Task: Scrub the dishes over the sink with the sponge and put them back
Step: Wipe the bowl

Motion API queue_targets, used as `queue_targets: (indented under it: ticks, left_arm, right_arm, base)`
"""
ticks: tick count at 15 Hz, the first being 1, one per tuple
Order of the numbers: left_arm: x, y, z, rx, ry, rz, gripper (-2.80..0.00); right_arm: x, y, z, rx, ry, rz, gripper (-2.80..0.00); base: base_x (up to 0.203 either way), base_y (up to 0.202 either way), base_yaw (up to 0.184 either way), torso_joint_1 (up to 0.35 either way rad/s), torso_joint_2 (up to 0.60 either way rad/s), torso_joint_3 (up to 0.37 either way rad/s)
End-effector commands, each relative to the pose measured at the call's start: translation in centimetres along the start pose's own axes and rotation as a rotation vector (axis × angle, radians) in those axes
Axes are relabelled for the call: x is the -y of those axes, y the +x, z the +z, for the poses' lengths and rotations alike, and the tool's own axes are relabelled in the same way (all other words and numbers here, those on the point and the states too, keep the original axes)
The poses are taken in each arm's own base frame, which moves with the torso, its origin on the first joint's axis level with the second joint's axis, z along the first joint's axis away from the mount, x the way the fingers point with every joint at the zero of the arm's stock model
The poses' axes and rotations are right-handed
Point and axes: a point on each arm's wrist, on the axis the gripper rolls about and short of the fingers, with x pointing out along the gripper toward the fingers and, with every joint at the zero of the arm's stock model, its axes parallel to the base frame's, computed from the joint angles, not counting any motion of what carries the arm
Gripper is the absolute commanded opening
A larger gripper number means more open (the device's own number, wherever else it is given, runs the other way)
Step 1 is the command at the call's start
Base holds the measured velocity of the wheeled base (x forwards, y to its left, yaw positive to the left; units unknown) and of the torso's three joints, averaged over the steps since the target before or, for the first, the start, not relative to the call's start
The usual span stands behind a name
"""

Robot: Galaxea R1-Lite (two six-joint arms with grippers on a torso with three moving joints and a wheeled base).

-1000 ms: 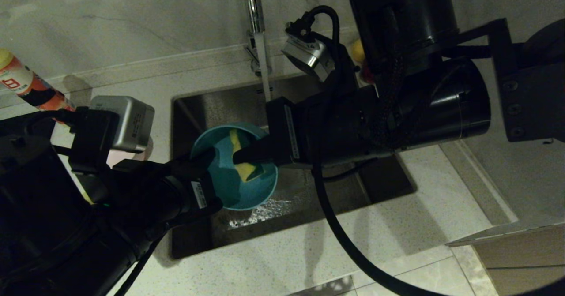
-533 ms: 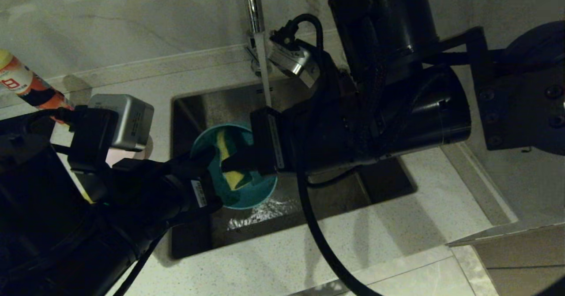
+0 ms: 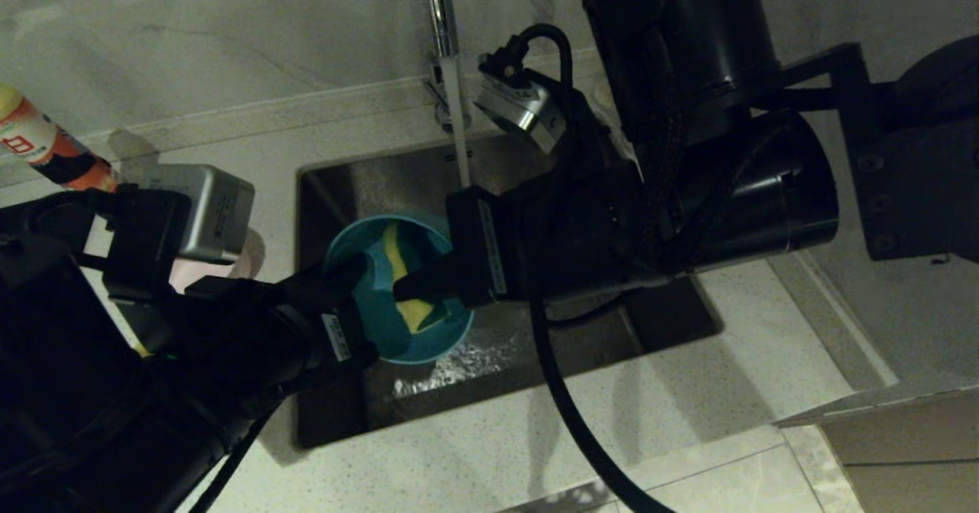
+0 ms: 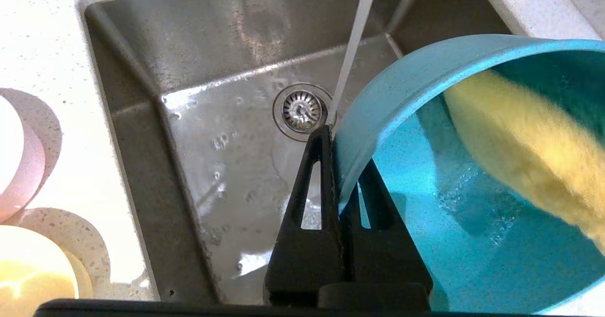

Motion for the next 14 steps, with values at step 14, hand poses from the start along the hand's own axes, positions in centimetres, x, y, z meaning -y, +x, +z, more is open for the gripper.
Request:
queue_targets:
  ticks: [14]
  left_arm:
    - [-0.2, 0.3, 1.1, 0.037, -0.024, 0.018, -2.80]
  right_arm:
    - [0.1, 3.2, -2.1, -0.098, 0.010, 0.005, -2.80]
  base:
    - [0.000, 0.000, 0.000, 0.000, 0.00, 0.000]
